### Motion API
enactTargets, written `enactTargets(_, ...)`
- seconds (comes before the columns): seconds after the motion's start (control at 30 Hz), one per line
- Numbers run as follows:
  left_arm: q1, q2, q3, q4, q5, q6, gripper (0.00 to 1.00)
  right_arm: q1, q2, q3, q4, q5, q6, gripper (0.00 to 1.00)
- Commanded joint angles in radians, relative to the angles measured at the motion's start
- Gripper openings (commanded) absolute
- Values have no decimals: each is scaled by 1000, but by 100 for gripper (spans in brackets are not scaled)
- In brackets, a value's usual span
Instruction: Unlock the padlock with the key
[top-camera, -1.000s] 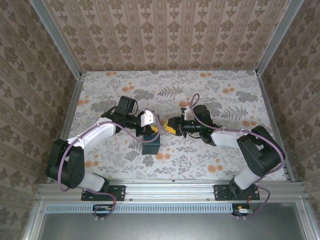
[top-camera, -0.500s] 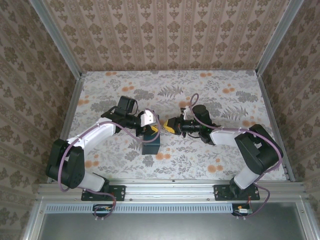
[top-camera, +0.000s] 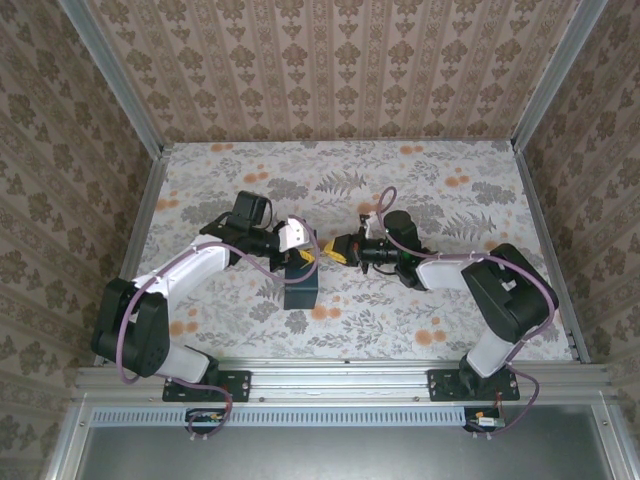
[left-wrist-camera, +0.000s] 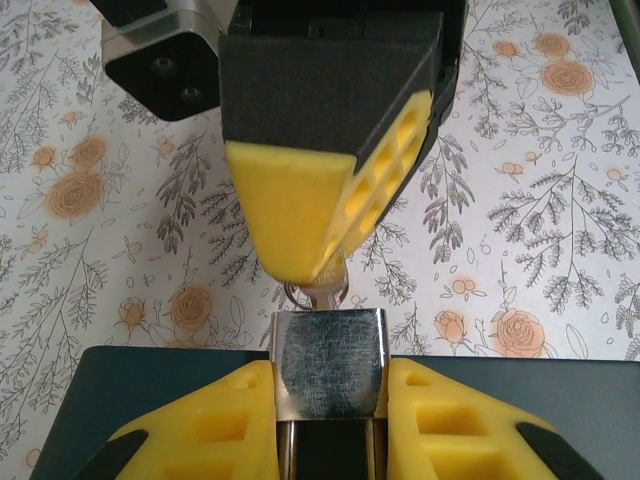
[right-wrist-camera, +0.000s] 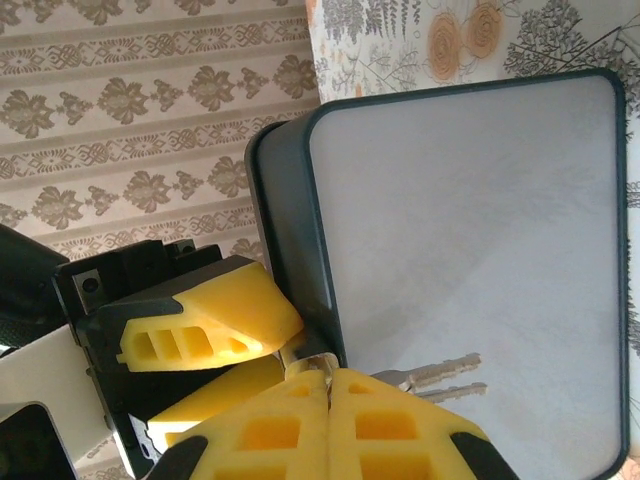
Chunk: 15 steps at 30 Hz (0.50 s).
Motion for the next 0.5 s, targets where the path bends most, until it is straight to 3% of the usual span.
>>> enactTargets(0.0, -12, 37, -20, -60, -14, -13, 24, 53, 30, 3, 175, 8, 61, 2)
enactTargets(0.3, -7, 33, -21, -93, -13, -3, 20, 105, 148, 7, 419, 40, 133, 1)
enactTargets(0.47, -2, 34, -20, -77, -10, -15, 14, 120, 114, 14, 394, 16, 64, 0)
